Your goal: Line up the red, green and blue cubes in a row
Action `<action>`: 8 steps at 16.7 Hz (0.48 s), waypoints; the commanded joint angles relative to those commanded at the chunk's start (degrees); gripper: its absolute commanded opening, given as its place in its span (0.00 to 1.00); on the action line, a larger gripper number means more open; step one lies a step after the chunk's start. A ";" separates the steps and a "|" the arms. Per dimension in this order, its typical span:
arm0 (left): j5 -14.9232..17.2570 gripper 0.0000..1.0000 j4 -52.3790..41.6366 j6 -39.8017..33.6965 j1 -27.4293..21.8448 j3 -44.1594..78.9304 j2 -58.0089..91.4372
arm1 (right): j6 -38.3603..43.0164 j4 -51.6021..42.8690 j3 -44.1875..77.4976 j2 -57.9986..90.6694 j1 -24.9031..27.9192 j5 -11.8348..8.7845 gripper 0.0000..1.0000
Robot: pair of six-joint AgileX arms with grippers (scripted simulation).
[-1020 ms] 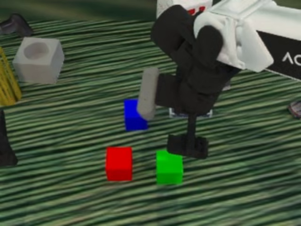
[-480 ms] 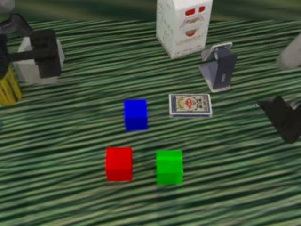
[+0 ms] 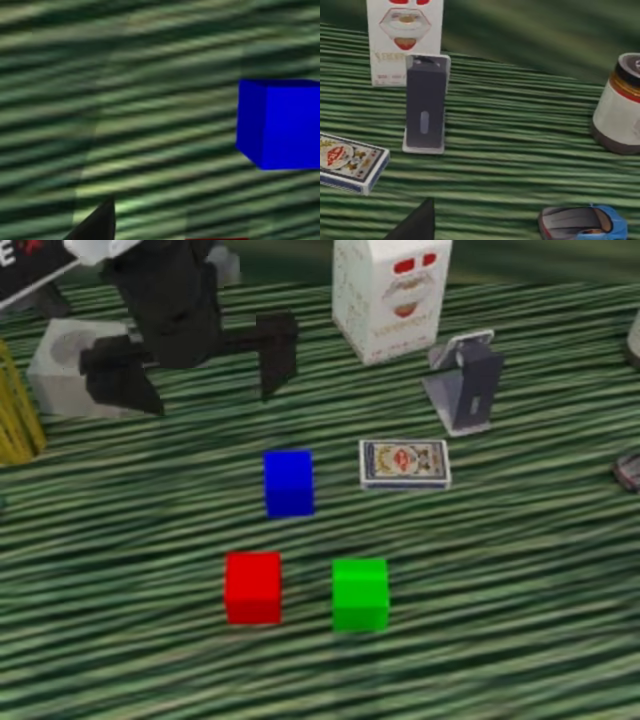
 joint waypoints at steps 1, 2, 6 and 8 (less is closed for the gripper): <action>0.00 1.00 -2.47 -1.09 -1.06 4.27 4.43 | 1.56 2.31 -3.61 -3.89 -1.37 0.32 1.00; -0.01 1.00 -4.70 -2.09 -2.03 8.26 8.55 | 3.10 4.61 -7.10 -7.70 -2.68 0.66 1.00; -0.17 1.00 -10.94 -5.01 -4.86 20.19 20.45 | 7.29 10.94 -16.22 -18.39 -6.02 1.81 1.00; -0.23 1.00 -12.38 -5.70 -5.54 22.90 23.01 | 8.30 12.48 -18.29 -20.92 -6.75 2.14 1.00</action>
